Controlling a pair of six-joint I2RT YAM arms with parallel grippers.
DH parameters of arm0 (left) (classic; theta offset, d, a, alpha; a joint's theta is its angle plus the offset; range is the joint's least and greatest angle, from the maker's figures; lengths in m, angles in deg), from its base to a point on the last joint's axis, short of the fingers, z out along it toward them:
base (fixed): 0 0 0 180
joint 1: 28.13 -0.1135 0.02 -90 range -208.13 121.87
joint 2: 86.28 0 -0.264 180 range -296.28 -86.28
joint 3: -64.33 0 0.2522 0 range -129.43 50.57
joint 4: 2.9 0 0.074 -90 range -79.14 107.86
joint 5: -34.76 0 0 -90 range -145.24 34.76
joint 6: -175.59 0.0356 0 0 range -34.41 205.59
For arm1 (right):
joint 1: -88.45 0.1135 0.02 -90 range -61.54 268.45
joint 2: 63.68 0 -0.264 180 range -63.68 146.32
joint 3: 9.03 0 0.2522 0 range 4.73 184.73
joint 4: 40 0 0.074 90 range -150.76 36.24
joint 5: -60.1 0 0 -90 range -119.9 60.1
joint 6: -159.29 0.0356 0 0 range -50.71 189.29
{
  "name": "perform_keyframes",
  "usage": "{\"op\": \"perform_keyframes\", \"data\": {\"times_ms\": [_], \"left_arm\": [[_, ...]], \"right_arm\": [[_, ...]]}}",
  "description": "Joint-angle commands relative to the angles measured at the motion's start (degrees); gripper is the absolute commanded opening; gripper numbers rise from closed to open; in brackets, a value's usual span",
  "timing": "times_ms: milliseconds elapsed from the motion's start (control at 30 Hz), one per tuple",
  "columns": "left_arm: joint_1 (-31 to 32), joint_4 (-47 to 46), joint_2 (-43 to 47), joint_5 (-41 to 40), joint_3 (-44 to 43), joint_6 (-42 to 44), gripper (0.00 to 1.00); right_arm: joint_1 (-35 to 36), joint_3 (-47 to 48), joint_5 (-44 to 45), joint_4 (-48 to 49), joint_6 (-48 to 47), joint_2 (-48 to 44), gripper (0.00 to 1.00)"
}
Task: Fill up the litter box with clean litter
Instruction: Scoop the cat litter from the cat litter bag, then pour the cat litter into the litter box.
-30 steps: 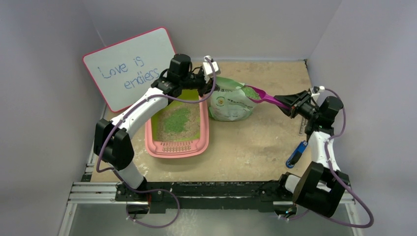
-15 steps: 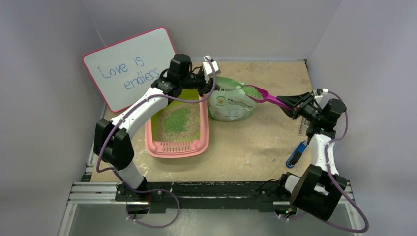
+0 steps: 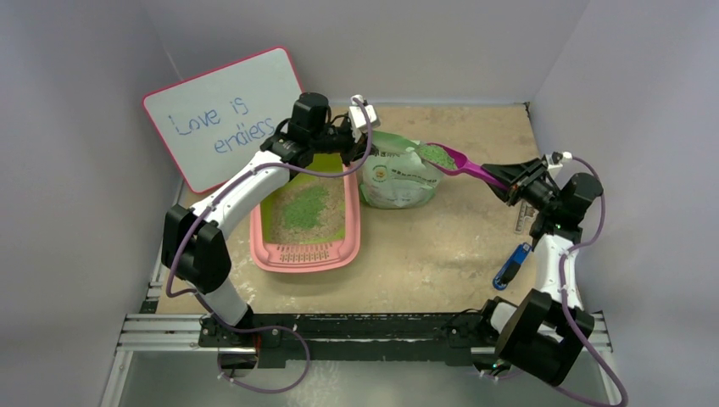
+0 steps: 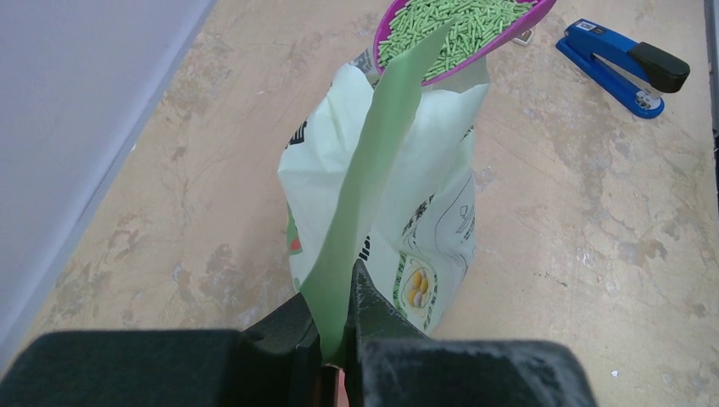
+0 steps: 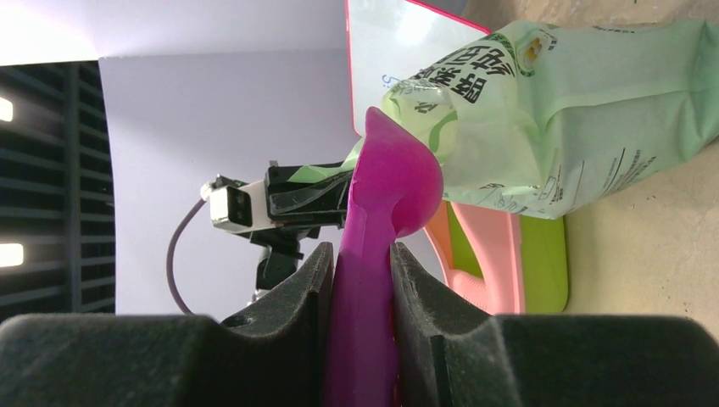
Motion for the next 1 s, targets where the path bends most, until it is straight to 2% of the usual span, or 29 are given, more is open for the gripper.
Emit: {"op": "perform_keyframes", "data": {"times_ms": [0, 200, 333, 967], "left_arm": [[-0.1, -5.9, 1.7, 0.8, -1.0, -0.7, 0.0], [-0.1, -6.0, 1.9, 0.8, -1.1, -0.6, 0.0], [-0.1, -6.1, 1.9, 0.8, -1.0, -0.8, 0.0], [-0.1, -7.0, 2.2, -0.9, -0.9, -2.2, 0.0]], "right_arm": [[-0.6, -0.1, -0.9, 4.8, 2.3, -2.0, 0.0], [-1.2, 0.0, -0.9, 1.8, 0.3, -2.3, 0.0], [-1.6, -0.5, -1.0, 5.0, 2.7, -3.0, 0.0], [-1.8, -0.6, -1.9, 0.3, 4.7, -11.5, 0.0]]}}
